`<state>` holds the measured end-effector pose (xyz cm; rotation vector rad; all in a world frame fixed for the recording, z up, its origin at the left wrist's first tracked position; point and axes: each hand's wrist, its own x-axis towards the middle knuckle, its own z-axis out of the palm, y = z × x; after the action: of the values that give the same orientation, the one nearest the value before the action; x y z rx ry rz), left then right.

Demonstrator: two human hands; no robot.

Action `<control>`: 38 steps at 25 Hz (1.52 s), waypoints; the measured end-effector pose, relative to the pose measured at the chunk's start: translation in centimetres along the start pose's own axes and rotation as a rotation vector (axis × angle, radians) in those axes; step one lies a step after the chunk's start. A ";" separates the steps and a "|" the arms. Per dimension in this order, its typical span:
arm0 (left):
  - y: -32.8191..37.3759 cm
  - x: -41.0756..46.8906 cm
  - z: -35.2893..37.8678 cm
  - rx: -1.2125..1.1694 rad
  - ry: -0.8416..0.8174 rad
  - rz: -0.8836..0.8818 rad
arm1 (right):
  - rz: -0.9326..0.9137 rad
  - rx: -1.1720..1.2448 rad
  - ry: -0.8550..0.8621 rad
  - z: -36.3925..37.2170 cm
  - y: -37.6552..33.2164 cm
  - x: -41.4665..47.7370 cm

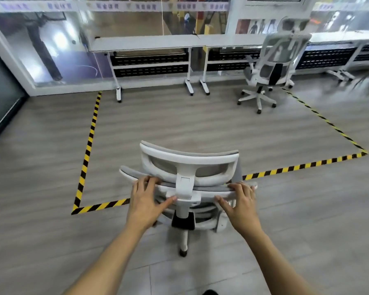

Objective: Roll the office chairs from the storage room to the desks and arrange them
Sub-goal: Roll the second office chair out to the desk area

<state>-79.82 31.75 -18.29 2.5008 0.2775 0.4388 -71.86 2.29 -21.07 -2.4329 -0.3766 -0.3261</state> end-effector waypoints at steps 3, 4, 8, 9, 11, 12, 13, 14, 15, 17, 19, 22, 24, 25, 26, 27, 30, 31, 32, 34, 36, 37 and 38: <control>0.5 12.5 4.3 0.009 0.004 0.027 | 0.048 0.047 0.002 1.8 3.6 11.9; 0.7 16.6 5.8 0.018 0.007 0.030 | 0.059 0.053 0.006 2.4 5.0 15.8; 1.8 31.8 11.7 0.009 0.003 0.025 | 0.085 0.054 -0.019 4.6 9.6 31.0; 2.2 35.5 13.2 0.001 -0.003 0.031 | 0.082 0.045 -0.034 5.2 10.8 34.9; 2.9 43.0 15.9 -0.035 -0.009 0.032 | 0.076 0.031 -0.057 6.6 13.1 42.6; 3.1 46.8 17.2 -0.054 -0.008 0.029 | 0.084 0.026 -0.063 7.3 14.2 46.4; 3.3 50.9 18.6 -0.071 -0.007 0.017 | 0.097 0.021 -0.076 8.0 15.4 50.5; 3.5 54.6 19.9 -0.084 -0.006 0.008 | 0.105 0.016 -0.094 8.8 16.6 54.2; 3.6 58.4 21.1 -0.093 0.001 0.010 | 0.094 0.009 -0.099 9.4 17.7 58.0; 3.5 65.7 23.6 -0.112 0.015 0.012 | 0.065 0.000 -0.064 11.1 19.9 65.2; 2.9 73.5 26.2 -0.106 0.035 0.031 | 0.062 -0.012 -0.040 13.4 22.0 72.7; 2.6 84.4 29.3 -0.053 0.026 0.049 | 0.087 -0.027 -0.032 16.1 24.5 83.0; 2.6 92.1 31.0 -0.007 -0.001 0.061 | 0.083 -0.051 -0.033 17.6 26.1 90.5; 2.5 95.5 31.8 0.019 -0.006 0.070 | 0.090 -0.050 -0.041 18.2 26.6 93.8; 2.5 98.8 32.5 0.040 -0.013 0.072 | 0.106 -0.042 -0.048 18.9 27.1 97.0; 2.5 101.9 33.2 0.052 -0.021 0.071 | 0.118 -0.022 -0.054 19.5 27.6 99.9; 2.4 111.1 35.7 0.074 -0.038 0.068 | 0.119 0.040 -0.048 21.7 29.5 108.8; 2.5 114.0 36.5 0.070 -0.036 0.064 | 0.118 0.051 -0.049 22.3 30.2 111.8; 2.6 116.7 37.4 0.061 -0.034 0.054 | 0.116 0.061 -0.051 22.9 31.1 114.6; 3.1 122.3 39.6 0.044 -0.035 0.016 | 0.104 0.075 -0.061 24.1 33.5 120.9; 3.9 127.6 41.7 0.047 -0.024 -0.016 | 0.074 0.085 -0.078 25.3 35.7 127.2; 4.4 130.2 42.8 0.053 -0.019 -0.032 | 0.063 0.083 -0.089 25.8 36.7 130.2; 4.7 133.0 43.9 0.059 -0.014 -0.055 | 0.056 0.077 -0.107 26.4 37.8 133.7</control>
<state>59.75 44.15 -16.79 2.5465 0.3570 0.3956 68.90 15.56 -19.23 -2.3865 -0.3601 -0.1553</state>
